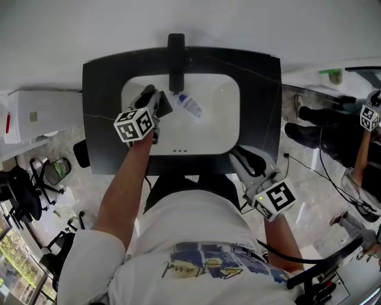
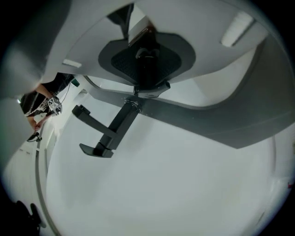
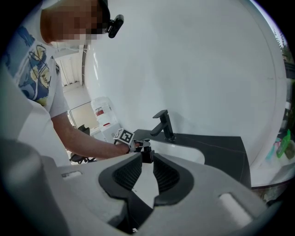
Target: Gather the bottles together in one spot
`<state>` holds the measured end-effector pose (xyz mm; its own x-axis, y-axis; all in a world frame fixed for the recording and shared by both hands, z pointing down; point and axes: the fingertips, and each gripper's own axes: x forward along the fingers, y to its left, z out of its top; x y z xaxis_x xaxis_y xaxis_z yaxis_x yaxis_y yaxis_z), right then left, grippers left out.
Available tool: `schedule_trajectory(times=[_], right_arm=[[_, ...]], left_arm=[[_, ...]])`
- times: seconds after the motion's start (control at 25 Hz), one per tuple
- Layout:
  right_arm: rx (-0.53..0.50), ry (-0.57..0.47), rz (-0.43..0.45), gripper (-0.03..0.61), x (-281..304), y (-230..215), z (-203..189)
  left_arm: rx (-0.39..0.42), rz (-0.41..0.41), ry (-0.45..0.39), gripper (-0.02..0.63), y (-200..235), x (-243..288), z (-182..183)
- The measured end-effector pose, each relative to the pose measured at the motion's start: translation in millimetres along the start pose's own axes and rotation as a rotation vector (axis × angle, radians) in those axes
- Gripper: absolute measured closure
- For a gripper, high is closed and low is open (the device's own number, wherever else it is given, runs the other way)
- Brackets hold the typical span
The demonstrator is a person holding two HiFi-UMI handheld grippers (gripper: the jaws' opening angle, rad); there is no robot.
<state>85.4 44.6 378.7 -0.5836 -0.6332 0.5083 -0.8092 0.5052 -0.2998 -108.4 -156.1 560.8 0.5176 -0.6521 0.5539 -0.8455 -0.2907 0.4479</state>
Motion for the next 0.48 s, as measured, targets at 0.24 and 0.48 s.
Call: schedule_trajectory(times=[0.24, 0.48], right_arm=[[0.003, -0.021, -0.018, 0.5, -2, 12, 1], [0.013, -0.035, -0.054, 0.5, 0, 19, 5]], left_arm=[[0.21, -0.092, -0.04, 0.517, -26, -21, 33], [0.358, -0.181, -0.1, 0.517, -43, -32, 77]])
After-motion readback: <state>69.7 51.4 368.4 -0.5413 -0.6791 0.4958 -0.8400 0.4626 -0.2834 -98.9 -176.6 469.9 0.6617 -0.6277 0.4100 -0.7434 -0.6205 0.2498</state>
